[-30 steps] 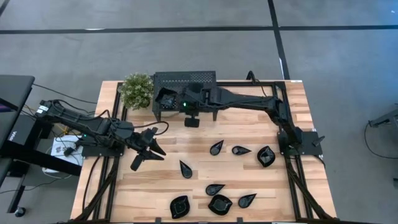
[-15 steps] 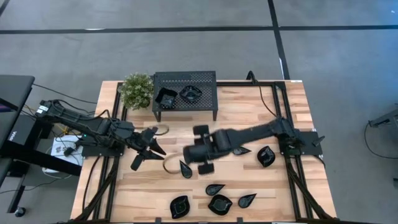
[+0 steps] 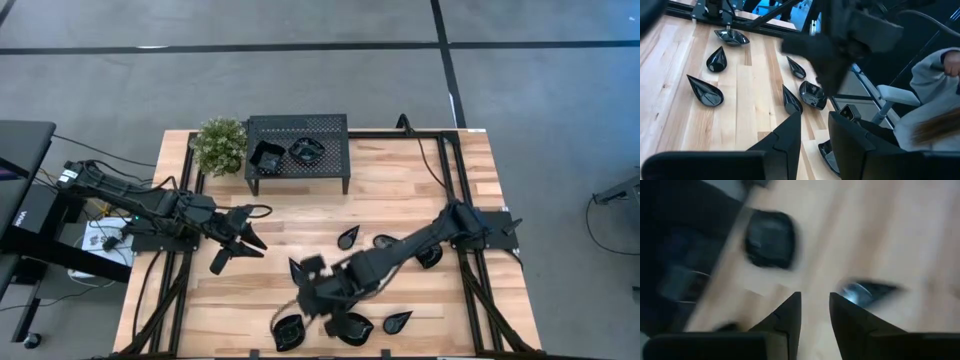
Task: Pick & Place Mini shaped plates
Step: Stack the leaf shaped plate on top of the leaf shaped plate on the shelf
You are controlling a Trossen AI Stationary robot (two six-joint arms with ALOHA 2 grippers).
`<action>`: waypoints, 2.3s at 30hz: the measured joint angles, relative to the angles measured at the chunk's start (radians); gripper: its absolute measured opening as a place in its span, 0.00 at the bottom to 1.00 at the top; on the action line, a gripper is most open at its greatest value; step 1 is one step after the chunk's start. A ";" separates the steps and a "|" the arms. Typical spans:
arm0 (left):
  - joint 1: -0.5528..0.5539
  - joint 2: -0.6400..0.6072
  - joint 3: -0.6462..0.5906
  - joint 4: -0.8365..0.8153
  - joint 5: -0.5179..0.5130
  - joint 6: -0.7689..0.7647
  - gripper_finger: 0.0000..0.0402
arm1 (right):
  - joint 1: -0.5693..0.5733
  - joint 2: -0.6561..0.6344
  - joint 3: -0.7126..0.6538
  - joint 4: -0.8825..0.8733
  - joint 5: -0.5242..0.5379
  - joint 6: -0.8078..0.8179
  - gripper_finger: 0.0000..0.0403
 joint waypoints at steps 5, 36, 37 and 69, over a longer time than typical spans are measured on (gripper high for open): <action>0.000 0.000 0.000 0.000 0.000 0.000 0.25 | 0.038 0.007 -0.130 0.256 -0.028 -0.080 0.24; 0.000 0.027 0.001 0.000 0.001 0.000 0.25 | 0.066 0.123 -0.318 0.727 -0.128 -0.253 0.24; 0.000 0.028 0.001 -0.001 0.001 0.000 0.25 | 0.067 0.127 -0.317 0.728 -0.128 -0.256 0.24; 0.000 0.056 0.000 0.000 0.001 0.000 0.25 | 0.038 0.203 -0.319 0.725 -0.107 -0.484 0.16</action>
